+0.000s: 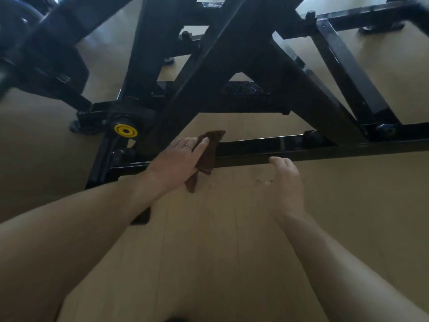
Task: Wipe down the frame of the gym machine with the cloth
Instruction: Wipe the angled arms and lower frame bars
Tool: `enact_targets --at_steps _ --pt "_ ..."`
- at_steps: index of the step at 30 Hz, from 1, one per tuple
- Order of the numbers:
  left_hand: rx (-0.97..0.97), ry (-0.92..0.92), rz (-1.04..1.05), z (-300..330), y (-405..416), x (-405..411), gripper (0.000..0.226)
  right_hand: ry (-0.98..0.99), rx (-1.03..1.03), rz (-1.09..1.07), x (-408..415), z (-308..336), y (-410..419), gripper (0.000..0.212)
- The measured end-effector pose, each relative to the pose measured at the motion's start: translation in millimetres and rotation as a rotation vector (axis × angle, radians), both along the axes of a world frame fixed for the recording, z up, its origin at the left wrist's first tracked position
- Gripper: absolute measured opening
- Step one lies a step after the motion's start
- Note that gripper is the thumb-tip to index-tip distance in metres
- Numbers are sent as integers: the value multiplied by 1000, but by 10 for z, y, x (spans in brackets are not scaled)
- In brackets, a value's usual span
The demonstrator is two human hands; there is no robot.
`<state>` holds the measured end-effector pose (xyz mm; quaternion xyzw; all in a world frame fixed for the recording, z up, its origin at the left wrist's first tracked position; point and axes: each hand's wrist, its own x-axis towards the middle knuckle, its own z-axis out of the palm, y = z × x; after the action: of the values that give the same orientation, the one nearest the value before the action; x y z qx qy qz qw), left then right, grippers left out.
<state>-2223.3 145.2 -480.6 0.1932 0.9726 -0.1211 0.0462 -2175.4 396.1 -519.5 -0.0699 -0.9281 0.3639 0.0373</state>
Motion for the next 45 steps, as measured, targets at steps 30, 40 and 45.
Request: enact_targets --at_steps 30,40,45 --pt "302 447 53 480 1549 -456 55 204 -323 -248 -246 623 -54 54" --pt "165 432 37 610 1219 -517 74 184 -363 -270 -258 524 -18 57" --pt "146 485 198 593 1198 -556 58 184 -381 -276 -247 553 -15 56"
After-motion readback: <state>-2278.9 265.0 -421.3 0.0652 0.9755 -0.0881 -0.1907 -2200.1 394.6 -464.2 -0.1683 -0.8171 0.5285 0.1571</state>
